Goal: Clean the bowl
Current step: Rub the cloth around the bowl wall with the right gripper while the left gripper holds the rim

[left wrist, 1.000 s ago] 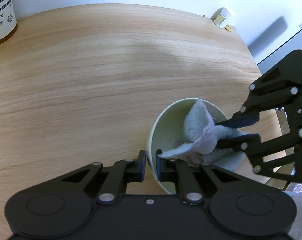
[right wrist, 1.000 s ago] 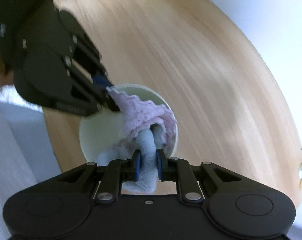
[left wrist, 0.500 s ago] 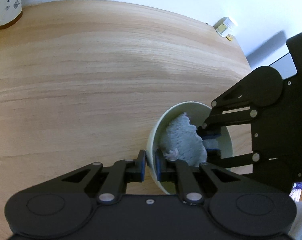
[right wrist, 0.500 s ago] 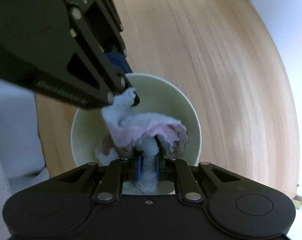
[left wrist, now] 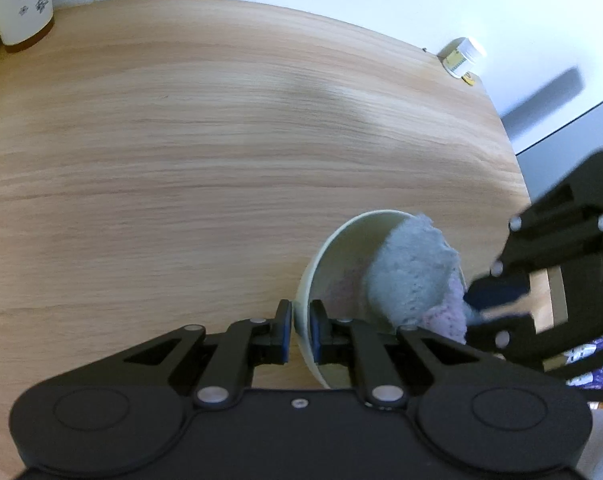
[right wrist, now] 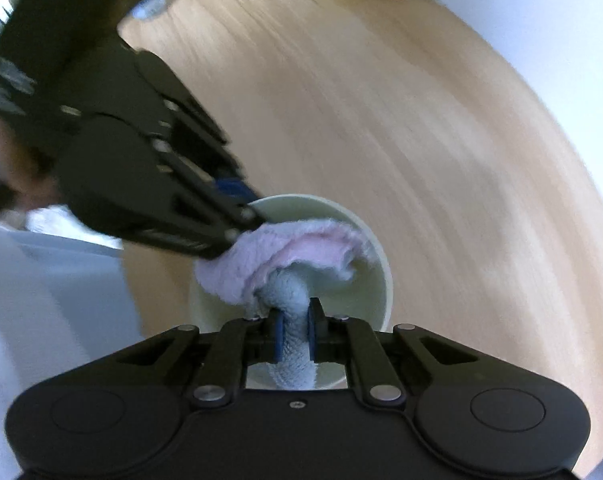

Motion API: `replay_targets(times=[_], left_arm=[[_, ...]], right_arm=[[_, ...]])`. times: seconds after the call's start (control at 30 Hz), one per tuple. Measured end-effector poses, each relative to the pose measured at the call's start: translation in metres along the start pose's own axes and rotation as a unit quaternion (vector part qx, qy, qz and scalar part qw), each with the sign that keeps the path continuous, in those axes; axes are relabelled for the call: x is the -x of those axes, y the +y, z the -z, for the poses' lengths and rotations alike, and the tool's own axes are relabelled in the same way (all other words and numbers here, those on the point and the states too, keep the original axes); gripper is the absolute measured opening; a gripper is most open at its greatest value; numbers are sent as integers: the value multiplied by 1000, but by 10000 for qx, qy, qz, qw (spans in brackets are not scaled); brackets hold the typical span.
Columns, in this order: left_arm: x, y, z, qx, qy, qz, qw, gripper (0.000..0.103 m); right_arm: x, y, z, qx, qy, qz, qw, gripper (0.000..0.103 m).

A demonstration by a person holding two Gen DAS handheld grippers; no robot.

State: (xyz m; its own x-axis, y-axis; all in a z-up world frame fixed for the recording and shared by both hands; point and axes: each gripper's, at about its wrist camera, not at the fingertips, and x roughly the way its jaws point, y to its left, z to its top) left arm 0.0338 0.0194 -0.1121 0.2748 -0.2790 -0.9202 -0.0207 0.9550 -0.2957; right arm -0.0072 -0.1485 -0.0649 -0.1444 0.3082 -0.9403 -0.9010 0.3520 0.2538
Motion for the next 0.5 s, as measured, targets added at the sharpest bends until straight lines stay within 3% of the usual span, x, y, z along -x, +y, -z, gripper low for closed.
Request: replay_targets(times=[0.13,0.27,0.5], left_arm=[[-4,2,0,144,21,30,9999,9],[-5,4,-2,162,45,52,9998,9],[-5,8,-1,175,115,54,9998,10]], right_arm=[[-15,0,10,-322,109,-310,9989,12],[-36,8,11,-244,235,-360,9988,12],[-65,32,10,214,393,-139,9989,11]])
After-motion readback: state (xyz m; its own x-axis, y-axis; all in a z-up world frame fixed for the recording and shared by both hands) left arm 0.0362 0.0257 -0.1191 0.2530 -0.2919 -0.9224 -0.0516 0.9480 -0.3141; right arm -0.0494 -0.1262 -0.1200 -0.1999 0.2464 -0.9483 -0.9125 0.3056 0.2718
